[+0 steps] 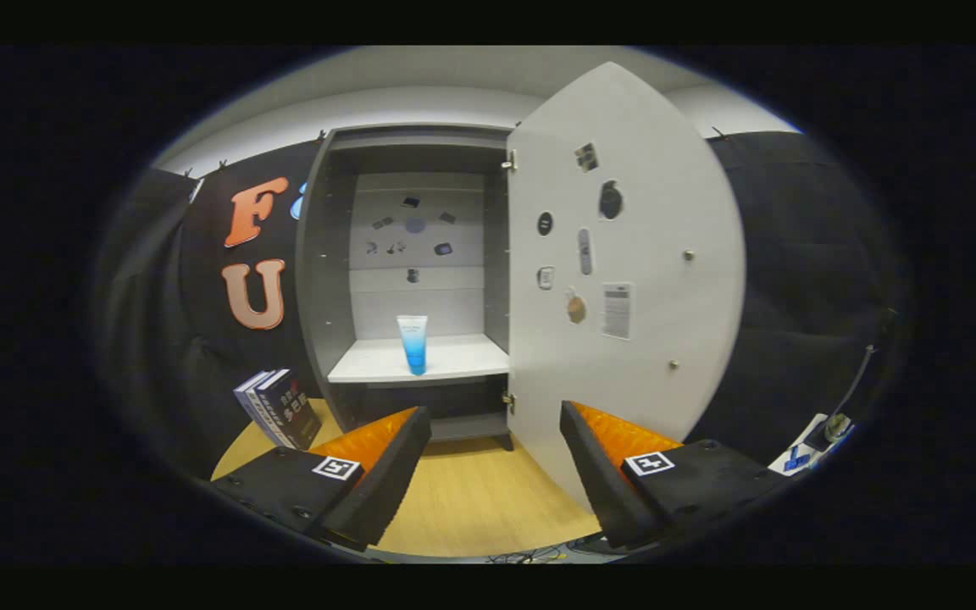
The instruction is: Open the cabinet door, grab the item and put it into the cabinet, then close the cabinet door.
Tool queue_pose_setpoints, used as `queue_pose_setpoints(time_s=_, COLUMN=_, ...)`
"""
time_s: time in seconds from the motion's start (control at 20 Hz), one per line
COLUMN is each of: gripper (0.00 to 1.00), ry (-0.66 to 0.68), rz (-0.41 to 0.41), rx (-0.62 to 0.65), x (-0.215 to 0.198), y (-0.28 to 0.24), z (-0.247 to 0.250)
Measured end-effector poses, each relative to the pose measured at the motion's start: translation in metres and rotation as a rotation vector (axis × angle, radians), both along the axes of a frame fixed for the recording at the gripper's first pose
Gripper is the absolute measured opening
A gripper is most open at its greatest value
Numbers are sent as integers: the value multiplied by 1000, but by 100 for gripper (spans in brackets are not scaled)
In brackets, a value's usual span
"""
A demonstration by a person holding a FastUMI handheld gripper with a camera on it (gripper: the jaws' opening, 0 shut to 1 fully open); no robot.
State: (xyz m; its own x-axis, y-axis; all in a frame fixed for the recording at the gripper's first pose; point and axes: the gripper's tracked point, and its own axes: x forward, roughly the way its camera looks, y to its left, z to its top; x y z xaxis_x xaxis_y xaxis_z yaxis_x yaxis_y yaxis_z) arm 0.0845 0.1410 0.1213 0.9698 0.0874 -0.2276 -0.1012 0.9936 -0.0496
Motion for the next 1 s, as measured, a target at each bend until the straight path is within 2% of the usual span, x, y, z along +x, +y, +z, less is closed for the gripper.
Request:
queue_pose_setpoints(time_s=0.3, gripper=98, ry=-35, rz=-193, rx=-16, x=-30, y=-118, z=7)
queue_pose_setpoints(time_s=0.6, gripper=99, ry=-73, rz=-320, rx=-30, x=-14, y=-193, z=-1)
queue_pose_setpoints(time_s=0.8, gripper=99, ry=-78, rz=-339, rx=-72, x=16, y=-219, z=-20)
queue_pose_setpoints(time_s=1.0, gripper=99, ry=-40, rz=-287, rx=-57, x=36, y=-206, z=-41)
